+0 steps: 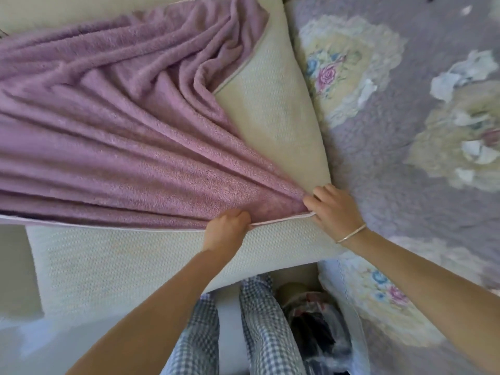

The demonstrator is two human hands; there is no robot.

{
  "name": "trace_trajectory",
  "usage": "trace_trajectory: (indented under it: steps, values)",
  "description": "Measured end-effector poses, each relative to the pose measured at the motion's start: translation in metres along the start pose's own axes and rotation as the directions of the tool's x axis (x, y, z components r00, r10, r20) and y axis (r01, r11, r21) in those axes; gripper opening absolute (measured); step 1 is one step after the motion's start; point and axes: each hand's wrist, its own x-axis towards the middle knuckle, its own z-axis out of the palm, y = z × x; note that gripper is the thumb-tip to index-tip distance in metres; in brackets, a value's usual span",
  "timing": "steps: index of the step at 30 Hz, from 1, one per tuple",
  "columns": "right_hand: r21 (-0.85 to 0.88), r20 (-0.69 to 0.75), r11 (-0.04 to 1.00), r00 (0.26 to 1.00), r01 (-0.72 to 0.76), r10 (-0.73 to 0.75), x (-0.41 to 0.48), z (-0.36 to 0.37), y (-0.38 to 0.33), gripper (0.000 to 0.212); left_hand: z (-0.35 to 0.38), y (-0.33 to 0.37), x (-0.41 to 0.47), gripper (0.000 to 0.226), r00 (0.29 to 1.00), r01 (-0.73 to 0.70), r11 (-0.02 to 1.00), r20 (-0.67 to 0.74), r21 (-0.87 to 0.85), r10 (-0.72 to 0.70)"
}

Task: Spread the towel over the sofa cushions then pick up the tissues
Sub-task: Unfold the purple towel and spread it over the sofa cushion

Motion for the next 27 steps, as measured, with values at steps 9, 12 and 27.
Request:
trace_trajectory:
  steps: [9, 12, 27]
  values:
    - [0.010, 0.057, 0.999, 0.997, -0.052, 0.052, -0.058, 0.000, 0.051, 0.038, 0.025, 0.069, 0.005, 0.028, 0.986, -0.135, 0.990, 0.099, 0.030, 0.131]
    - [-0.003, 0.086, 0.996, 0.992, -0.089, 0.088, -0.084, -0.002, 0.074, 0.038, 0.035, 0.098, 0.007, 0.029, 0.975, -0.182, 0.983, 0.130, 0.016, 0.179]
    - [-0.125, 0.267, 0.940, 0.902, -0.316, 0.339, -0.119, 0.050, 0.071, 0.032, 0.065, 0.133, 0.000, 0.021, 0.930, -0.321, 0.942, 0.221, 0.095, 0.295]
